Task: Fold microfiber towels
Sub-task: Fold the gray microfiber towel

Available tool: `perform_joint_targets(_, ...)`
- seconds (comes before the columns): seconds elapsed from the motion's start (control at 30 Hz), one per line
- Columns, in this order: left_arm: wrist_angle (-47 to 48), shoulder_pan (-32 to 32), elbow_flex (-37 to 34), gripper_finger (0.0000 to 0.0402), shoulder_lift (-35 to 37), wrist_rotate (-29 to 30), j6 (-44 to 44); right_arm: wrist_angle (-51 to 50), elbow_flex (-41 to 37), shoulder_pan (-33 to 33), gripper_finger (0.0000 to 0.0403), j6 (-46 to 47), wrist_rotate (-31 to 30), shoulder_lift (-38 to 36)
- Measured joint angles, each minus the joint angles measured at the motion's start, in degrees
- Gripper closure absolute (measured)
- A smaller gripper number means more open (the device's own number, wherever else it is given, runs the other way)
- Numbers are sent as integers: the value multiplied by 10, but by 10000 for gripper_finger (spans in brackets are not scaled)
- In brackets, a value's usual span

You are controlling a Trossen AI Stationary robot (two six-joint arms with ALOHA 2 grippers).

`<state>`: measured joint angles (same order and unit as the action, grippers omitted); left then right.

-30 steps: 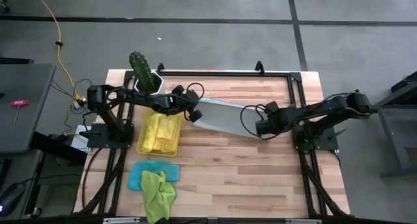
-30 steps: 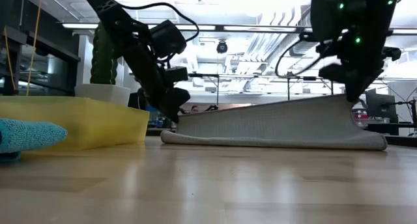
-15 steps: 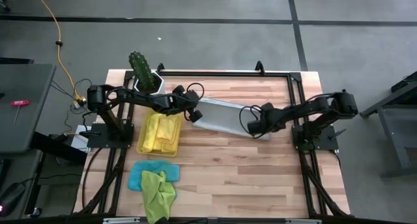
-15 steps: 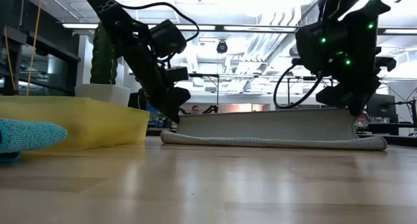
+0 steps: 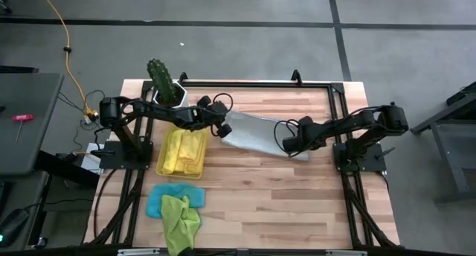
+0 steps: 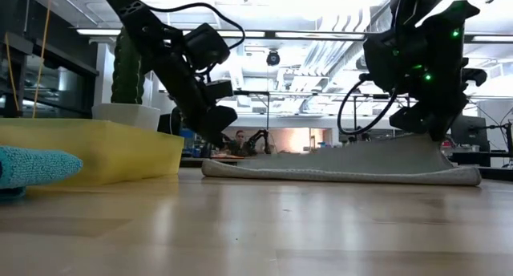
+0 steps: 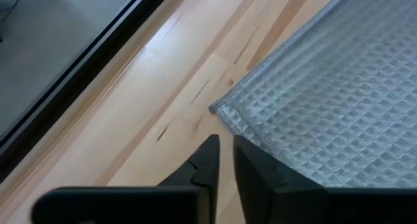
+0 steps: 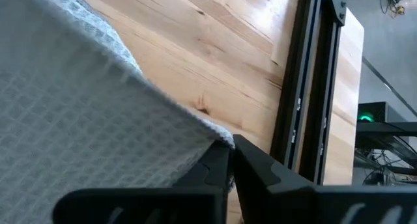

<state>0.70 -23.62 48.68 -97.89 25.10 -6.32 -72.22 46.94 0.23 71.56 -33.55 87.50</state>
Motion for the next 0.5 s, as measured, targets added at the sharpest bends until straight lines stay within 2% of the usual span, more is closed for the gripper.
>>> perform_joint_targets(0.17,20,-2,18,319,2,-7,7,-10,0,0,335,0,-8,0)
perform_joint_targets(0.33,39,-1,37,272,30,-13,34,-16,0,14,258,-28,-70,-2)
perform_joint_targets(0.43,45,-1,39,254,52,-33,47,-11,0,30,221,-57,-86,-10)
perform_joint_targets(0.5,45,-1,39,248,64,-66,64,-8,0,43,202,-72,-86,-16)
